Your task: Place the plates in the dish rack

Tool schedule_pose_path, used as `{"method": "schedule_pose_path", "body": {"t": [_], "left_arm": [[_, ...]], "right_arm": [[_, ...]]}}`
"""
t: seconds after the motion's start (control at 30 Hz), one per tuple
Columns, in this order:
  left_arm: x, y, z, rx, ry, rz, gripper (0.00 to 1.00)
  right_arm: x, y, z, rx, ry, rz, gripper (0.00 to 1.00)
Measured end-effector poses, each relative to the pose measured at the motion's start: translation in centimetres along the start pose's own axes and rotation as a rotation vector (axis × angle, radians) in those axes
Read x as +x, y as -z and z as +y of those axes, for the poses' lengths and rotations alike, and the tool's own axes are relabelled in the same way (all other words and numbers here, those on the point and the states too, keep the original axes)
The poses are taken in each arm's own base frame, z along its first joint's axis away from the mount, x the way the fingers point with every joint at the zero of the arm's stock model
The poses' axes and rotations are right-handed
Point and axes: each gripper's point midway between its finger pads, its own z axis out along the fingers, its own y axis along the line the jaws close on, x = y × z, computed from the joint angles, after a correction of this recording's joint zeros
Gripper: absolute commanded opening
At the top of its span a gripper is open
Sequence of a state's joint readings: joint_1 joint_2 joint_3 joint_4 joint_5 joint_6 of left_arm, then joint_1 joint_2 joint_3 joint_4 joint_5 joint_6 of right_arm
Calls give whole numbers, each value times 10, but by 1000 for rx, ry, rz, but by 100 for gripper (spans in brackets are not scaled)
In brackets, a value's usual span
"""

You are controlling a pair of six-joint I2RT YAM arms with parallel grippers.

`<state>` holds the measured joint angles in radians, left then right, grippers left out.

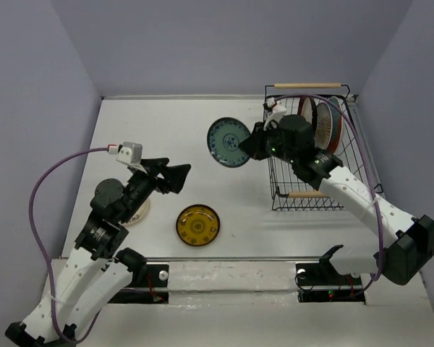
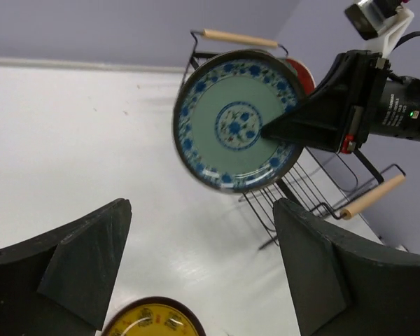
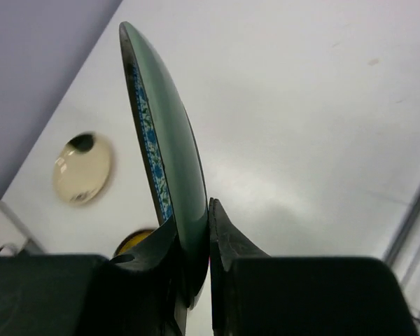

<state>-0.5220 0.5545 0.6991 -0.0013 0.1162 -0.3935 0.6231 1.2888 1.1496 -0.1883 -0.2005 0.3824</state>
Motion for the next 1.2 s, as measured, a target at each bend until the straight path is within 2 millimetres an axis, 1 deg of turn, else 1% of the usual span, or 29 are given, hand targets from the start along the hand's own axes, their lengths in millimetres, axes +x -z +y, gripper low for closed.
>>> {"method": "schedule_pose_path", "body": {"t": [0.03, 0.07, 0.1, 0.13, 0.17, 0.2, 0.27, 0.3, 0.33, 0.37, 0.43, 0.47, 0.57, 0.67, 0.8, 0.9, 1.07, 1.2], "left_arm": [[-7, 5, 2, -16, -24, -30, 99], [-9, 11, 7, -37, -44, -44, 99], [-11, 16, 10, -50, -55, -63, 99], [-11, 24, 14, -70, -69, -76, 99], [-10, 29, 19, -88, -84, -82, 99], [-10, 31, 20, -95, -90, -84, 99], [-6, 32, 25, -114, -106, -73, 99], [-3, 31, 27, -119, -110, -63, 99], [0, 30, 29, -124, -116, -53, 99], [4, 30, 31, -130, -121, -37, 99], [9, 28, 33, -136, -125, -18, 99], [11, 28, 34, -138, -127, -10, 99], [13, 29, 35, -138, -130, -3, 99], [10, 31, 33, -133, -130, -13, 99], [10, 31, 30, -117, -131, -13, 99], [11, 31, 29, -111, -130, -10, 99], [11, 31, 29, -108, -130, -8, 99], [12, 31, 29, -108, -130, -4, 99]], "right_arm": [[-15, 2, -16, 99, 27, -48, 7], [-35, 7, -26, 180, 48, -102, 7], [-49, 13, -40, 261, 70, -144, 7], [-69, 22, -57, 367, 93, -197, 7], [-84, 31, -71, 446, 103, -237, 7], [-93, 36, -83, 504, 110, -262, 7], [-113, 53, -118, 676, 132, -306, 7], [-115, 57, -132, 734, 138, -305, 7], [-115, 61, -149, 808, 153, -291, 7], [-114, 64, -160, 861, 170, -273, 7], [-108, 61, -182, 960, 213, -217, 7], [-105, 58, -192, 996, 238, -183, 7], [-85, 40, -217, 1063, 308, -60, 7], [-68, 29, -235, 1102, 359, 41, 7], [-57, 17, -254, 1139, 400, 120, 7], [-54, 15, -268, 1163, 400, 147, 7], [-50, 19, -291, 1197, 372, 172, 7], [-42, 20, -310, 1195, 327, 189, 7]]}}
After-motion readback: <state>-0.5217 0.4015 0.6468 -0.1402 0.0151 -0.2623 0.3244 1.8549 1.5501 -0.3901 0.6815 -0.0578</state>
